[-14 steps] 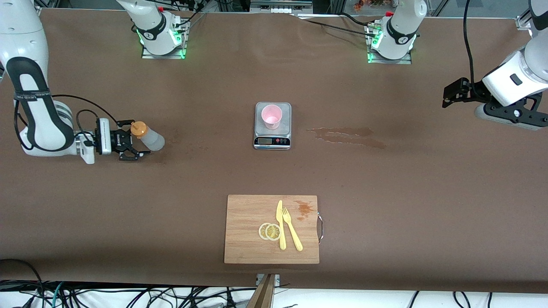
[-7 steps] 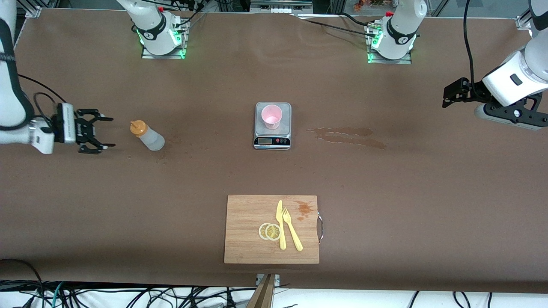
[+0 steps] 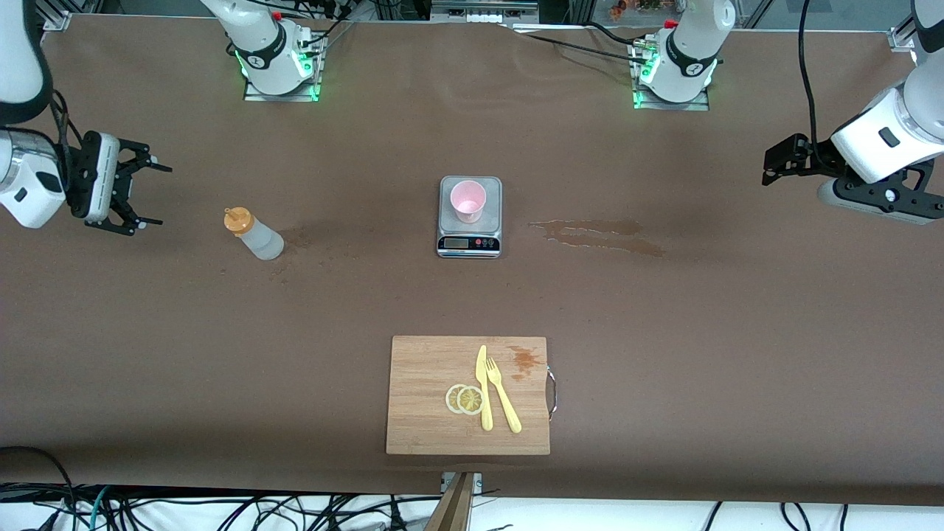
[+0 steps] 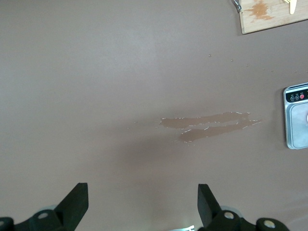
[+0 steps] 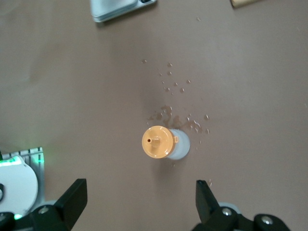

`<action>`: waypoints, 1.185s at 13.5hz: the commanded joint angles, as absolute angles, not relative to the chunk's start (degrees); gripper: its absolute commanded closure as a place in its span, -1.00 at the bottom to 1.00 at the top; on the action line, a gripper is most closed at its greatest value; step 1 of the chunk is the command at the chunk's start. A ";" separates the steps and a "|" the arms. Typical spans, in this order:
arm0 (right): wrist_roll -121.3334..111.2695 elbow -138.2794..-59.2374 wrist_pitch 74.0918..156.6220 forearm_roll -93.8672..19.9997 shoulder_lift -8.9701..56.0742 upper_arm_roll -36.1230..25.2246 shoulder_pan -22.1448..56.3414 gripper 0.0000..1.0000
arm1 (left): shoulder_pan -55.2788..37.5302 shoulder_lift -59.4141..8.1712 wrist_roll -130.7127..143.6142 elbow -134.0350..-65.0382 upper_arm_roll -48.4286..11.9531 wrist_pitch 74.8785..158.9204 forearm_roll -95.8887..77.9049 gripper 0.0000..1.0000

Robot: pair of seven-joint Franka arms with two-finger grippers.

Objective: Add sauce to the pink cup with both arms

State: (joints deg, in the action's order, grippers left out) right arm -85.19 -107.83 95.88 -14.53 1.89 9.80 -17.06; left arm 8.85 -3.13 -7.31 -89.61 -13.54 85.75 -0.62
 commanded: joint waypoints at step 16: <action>-9.49 -106.61 92.46 1.58 -9.41 7.57 -1.50 -1.00 | 8.88 -3.25 -7.82 -89.03 -13.62 84.64 0.44 -1.00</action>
State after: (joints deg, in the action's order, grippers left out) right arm -10.93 -107.03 93.12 0.53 -8.93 10.35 -3.38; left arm 8.86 -3.13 -7.31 -89.61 -13.52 85.32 -0.62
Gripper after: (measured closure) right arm 0.000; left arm 0.000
